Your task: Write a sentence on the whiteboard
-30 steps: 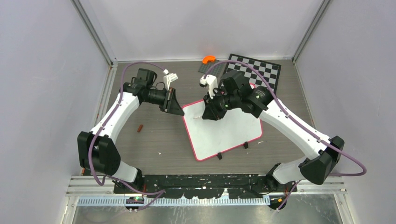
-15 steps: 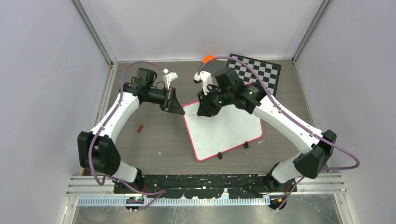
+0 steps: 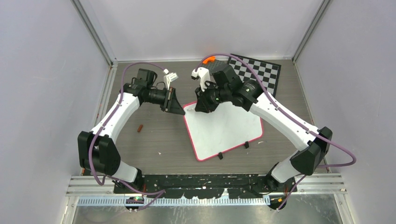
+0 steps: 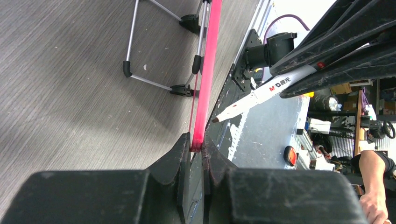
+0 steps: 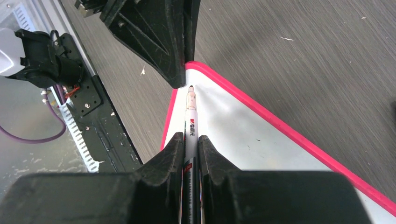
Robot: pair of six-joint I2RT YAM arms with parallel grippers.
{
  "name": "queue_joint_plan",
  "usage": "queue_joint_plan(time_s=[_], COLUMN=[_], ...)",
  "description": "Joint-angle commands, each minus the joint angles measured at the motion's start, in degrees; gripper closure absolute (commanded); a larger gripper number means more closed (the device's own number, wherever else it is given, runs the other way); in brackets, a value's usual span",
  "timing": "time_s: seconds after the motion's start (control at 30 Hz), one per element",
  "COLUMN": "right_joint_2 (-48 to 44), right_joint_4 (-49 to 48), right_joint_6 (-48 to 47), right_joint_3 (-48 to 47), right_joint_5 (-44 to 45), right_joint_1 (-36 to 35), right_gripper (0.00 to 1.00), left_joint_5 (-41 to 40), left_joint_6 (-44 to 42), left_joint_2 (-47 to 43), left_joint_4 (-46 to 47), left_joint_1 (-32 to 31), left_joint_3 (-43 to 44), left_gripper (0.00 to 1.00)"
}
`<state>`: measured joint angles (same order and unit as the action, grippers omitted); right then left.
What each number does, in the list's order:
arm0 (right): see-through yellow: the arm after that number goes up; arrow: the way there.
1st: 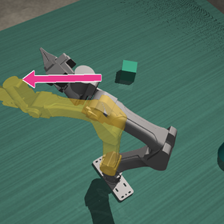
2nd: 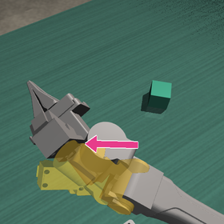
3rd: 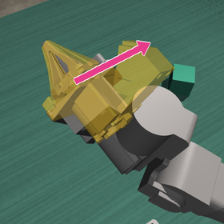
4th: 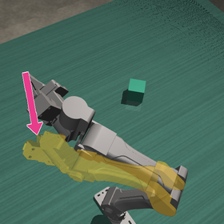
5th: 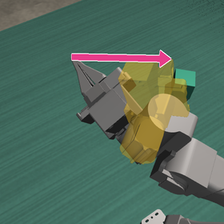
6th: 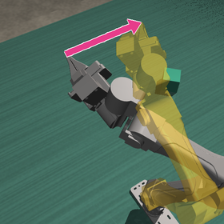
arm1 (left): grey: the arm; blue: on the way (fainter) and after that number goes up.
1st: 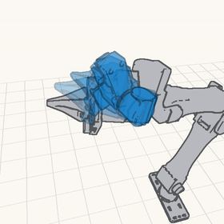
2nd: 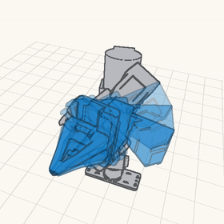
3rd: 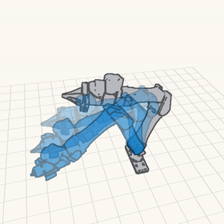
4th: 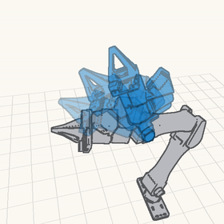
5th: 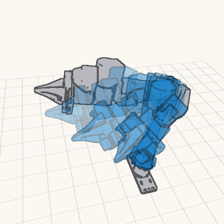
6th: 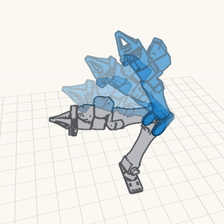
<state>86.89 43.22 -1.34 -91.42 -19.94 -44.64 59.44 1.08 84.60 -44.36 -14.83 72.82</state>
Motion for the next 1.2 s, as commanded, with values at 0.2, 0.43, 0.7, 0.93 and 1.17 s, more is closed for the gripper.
queue_joint_plan(time_s=[0.2, 0.43, 0.7, 0.93, 1.17], right_joint_2=[0.9, -0.6, -1.9, -1.9, -1.2], right_joint_4=[-2.2, -1.6, -0.9, 0.6, 1.3], right_joint_6=[-0.1, -0.4, -0.4, -0.6, -0.6], right_joint_3=[-1.5, 2.7, 6.8, 3.4, -0.2], right_joint_5=[1.9, 2.3, 0.8, 0.5, 1.7], right_joint_1=[-0.5, -0.5, -1.3, -1.7, -1.7], right_gripper=[1.00, 1.00, 1.00, 1.00, 1.00], left_joint_5=[2.3, 2.0, 1.8, 1.8, 2.1], left_joint_6=[1.3, 1.1, 1.1, 1.1, 1.0], left_joint_2=[-2.3, -2.4, -2.0, -2.0, -2.0], left_joint_4=[2.0, 2.1, 2.3, 2.2, 2.0], left_joint_1=[0.0, 0.0, 0.0, 0.0, 0.0], left_joint_3=[-0.7, -0.9, -0.9, -0.9, -0.7], left_gripper=[1.00, 1.00, 1.00, 1.00, 1.00])
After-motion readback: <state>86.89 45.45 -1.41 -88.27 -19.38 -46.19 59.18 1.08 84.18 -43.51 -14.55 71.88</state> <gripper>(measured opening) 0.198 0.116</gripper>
